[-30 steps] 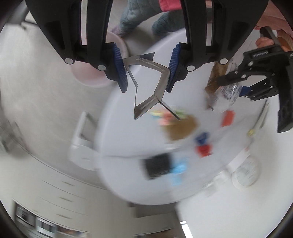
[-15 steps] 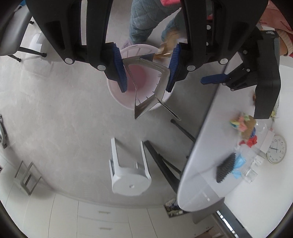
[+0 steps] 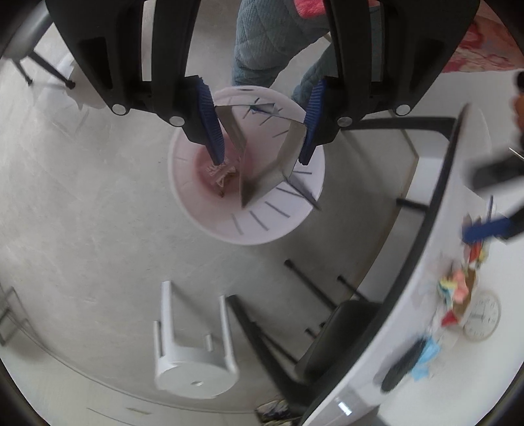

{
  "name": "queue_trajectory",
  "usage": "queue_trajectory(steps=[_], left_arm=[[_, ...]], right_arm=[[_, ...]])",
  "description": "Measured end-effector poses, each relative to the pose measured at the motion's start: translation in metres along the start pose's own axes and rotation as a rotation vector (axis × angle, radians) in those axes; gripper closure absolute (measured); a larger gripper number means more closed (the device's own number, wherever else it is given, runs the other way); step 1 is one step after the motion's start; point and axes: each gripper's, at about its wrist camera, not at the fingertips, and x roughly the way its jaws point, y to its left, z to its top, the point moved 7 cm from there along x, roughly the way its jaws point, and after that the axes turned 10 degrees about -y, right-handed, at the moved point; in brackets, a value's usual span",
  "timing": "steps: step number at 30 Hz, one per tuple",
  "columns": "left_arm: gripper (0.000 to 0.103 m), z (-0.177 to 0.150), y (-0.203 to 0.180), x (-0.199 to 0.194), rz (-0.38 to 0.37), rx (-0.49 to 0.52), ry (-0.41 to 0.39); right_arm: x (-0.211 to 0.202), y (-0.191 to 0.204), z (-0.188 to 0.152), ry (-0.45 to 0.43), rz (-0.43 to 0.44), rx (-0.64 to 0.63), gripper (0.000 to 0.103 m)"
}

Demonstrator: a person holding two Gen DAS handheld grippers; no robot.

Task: Collect trash
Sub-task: 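Carry both items to the floor bin and open both tools over it, then move both empty tools back over the table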

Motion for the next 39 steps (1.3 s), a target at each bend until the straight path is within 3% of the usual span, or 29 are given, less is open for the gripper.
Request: queue_trajectory(steps=[2, 4, 10, 13, 17, 24, 29, 36, 39], left_arm=[[0.017, 0.002, 0.013, -0.012, 0.027, -0.052, -0.016], [0.017, 0.004, 0.028, -0.027, 0.070, -0.100, -0.033], [0.015, 0.001, 0.069, -0.076, 0.188, -0.196, -0.117], [0.011, -0.006, 0.090, -0.107, 0.226, -0.259, -0.173], [0.008, -0.021, 0.119, -0.139, 0.281, -0.303, -0.212], [0.008, -0.048, 0.176, -0.173, 0.338, -0.371, -0.247], [0.008, -0.065, 0.223, -0.161, 0.324, -0.412, -0.245], [0.008, -0.069, 0.267, -0.108, 0.291, -0.401, -0.206], [0.014, -0.071, 0.278, -0.085, 0.260, -0.398, -0.183]], right_arm=[[0.008, -0.001, 0.005, 0.000, -0.031, -0.017, 0.027], [0.002, -0.003, 0.011, -0.009, -0.032, -0.011, 0.027], [-0.062, 0.011, 0.043, -0.110, -0.073, -0.112, 0.012], [-0.101, 0.037, 0.064, -0.191, -0.049, -0.160, 0.003], [-0.142, 0.088, 0.091, -0.293, 0.022, -0.220, 0.002], [-0.163, 0.185, 0.125, -0.390, 0.102, -0.327, 0.002], [-0.153, 0.236, 0.141, -0.406, 0.127, -0.376, 0.002], [-0.123, 0.285, 0.156, -0.370, 0.070, -0.389, 0.002], [-0.109, 0.296, 0.159, -0.341, 0.052, -0.384, 0.002]])
